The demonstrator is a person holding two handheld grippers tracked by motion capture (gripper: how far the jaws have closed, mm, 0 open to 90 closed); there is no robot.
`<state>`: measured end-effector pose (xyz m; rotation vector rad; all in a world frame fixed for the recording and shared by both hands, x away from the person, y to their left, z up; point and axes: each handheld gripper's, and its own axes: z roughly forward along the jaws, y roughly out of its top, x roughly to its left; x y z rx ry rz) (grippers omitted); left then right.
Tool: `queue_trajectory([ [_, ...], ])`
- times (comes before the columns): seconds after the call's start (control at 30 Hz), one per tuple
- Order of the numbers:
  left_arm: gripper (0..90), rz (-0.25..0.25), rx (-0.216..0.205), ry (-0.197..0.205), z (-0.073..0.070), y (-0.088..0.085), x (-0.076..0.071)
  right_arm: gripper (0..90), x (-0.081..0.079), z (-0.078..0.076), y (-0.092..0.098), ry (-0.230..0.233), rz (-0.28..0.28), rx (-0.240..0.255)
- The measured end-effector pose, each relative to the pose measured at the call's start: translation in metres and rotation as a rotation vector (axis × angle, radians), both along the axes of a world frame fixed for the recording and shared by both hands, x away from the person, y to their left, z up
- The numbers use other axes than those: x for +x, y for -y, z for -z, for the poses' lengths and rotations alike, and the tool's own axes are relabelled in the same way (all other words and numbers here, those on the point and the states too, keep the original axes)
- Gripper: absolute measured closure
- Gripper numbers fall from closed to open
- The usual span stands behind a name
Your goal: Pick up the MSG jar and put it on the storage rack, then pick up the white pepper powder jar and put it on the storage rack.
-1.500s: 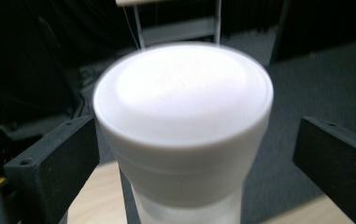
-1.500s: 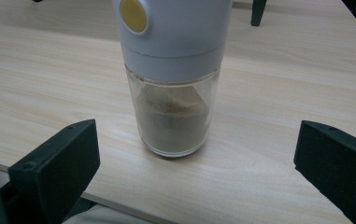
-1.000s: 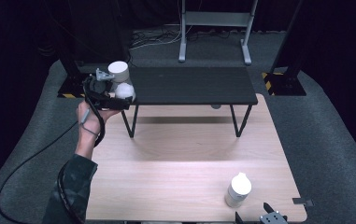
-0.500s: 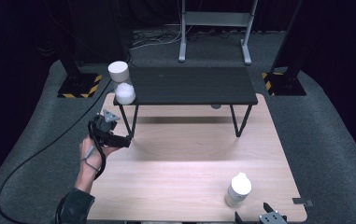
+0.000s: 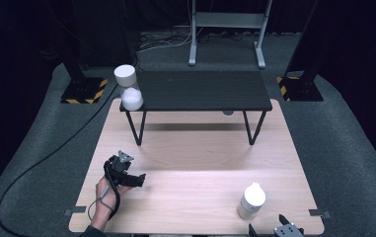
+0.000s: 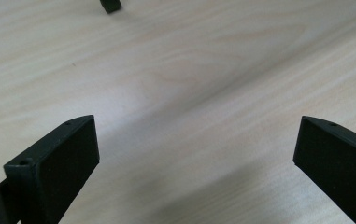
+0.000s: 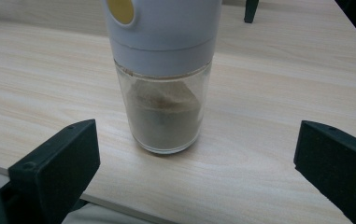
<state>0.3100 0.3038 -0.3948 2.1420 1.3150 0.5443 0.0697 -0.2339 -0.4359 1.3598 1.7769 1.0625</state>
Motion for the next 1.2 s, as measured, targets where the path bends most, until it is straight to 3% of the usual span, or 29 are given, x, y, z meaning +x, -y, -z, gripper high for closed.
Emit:
queue_trajectory([
  [0.4, 0.2, 0.011, -0.034, 0.05, 0.029, -0.004, -0.016, 0.0, 0.0, -0.001, -0.001, 0.002, 0.0, -0.002],
  [1.2, 0.2, 0.0, -0.091, 0.061, 0.042, -0.017, -0.023, 0.0, 0.007, -0.01, -0.006, 0.003, -0.012, -0.027],
])
